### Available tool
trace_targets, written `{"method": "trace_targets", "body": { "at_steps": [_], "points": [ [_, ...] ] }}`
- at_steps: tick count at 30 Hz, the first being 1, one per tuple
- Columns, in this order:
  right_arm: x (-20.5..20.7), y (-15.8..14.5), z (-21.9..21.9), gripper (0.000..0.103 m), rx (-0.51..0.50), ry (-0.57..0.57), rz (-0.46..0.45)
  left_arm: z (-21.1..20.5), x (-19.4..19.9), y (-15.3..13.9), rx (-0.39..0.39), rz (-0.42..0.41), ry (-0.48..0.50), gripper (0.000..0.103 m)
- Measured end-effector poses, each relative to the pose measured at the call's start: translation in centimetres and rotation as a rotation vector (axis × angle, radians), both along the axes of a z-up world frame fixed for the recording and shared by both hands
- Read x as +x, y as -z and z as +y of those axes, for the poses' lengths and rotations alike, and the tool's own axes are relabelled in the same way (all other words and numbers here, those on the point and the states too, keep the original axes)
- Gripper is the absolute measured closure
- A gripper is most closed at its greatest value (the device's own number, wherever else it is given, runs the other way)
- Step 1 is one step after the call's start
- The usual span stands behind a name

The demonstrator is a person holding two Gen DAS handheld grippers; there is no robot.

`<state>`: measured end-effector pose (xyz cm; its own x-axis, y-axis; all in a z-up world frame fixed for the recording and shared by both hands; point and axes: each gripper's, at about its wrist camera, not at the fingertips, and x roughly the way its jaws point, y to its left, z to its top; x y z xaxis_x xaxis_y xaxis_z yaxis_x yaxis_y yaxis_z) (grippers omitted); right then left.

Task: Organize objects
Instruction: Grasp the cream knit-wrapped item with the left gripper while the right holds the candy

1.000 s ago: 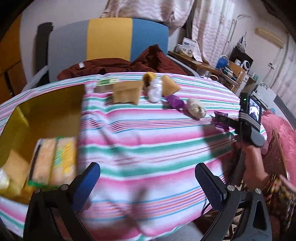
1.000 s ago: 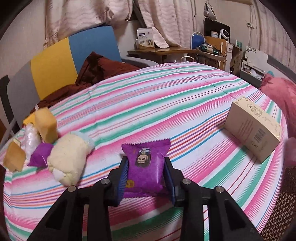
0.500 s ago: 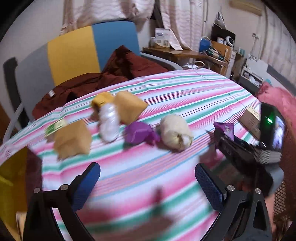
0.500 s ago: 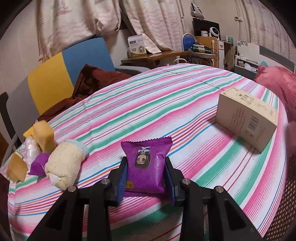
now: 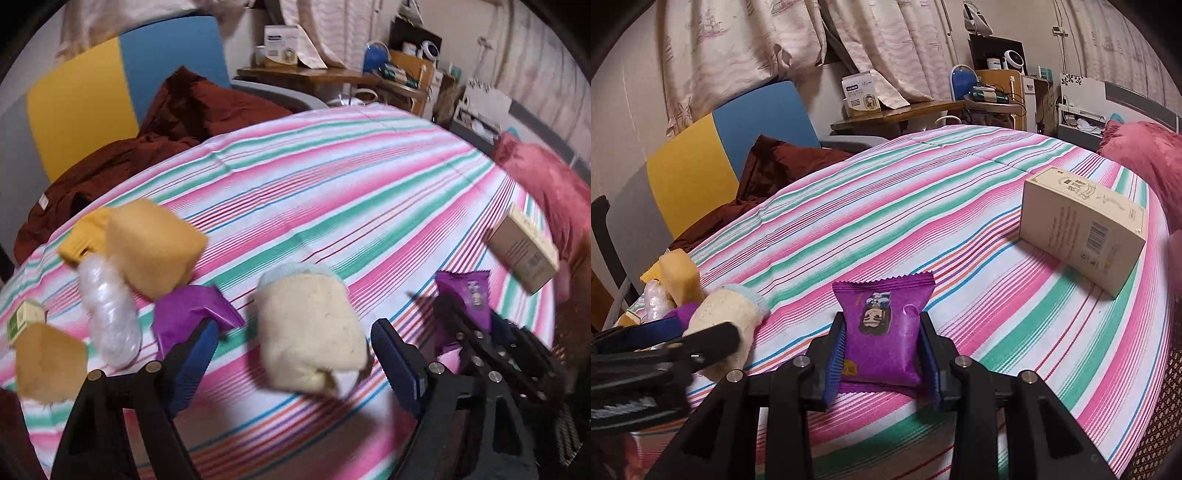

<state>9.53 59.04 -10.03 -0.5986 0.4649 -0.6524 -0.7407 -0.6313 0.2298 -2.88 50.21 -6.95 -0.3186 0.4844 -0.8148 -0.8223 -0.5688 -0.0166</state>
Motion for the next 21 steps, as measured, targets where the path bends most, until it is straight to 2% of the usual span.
{"method": "trace_targets", "body": {
  "at_steps": [2,3,4,5,6,17,21],
  "points": [
    [-0.1,0.0,0.0,0.067,0.002,0.002,-0.002,0.6,-0.3,0.9,-0.026,-0.008,0.002,0.03],
    [-0.1,0.0,0.0,0.067,0.002,0.003,-0.001,0.7,-0.5,1.2,-0.022,-0.028,0.008,0.032],
    [-0.1,0.0,0.0,0.067,0.002,0.004,-0.001,0.6,-0.5,1.6,-0.009,-0.053,0.016,0.041],
    [-0.1,0.1,0.0,0.067,0.001,0.004,0.0,0.4,-0.2,1.7,-0.008,-0.03,0.014,0.047],
    [-0.1,0.1,0.0,0.067,0.001,0.004,0.0,0.3,0.1,1.7,-0.01,0.003,0.015,0.047],
    [-0.3,0.0,0.0,0.067,0.015,0.008,-0.014,-4.1,3.4,1.4,0.056,0.133,-0.042,0.048],
    [-0.4,-0.1,-0.1,0.067,0.023,0.01,-0.023,-6.1,5.1,1.5,0.063,0.15,-0.037,0.048]
  ]
}}
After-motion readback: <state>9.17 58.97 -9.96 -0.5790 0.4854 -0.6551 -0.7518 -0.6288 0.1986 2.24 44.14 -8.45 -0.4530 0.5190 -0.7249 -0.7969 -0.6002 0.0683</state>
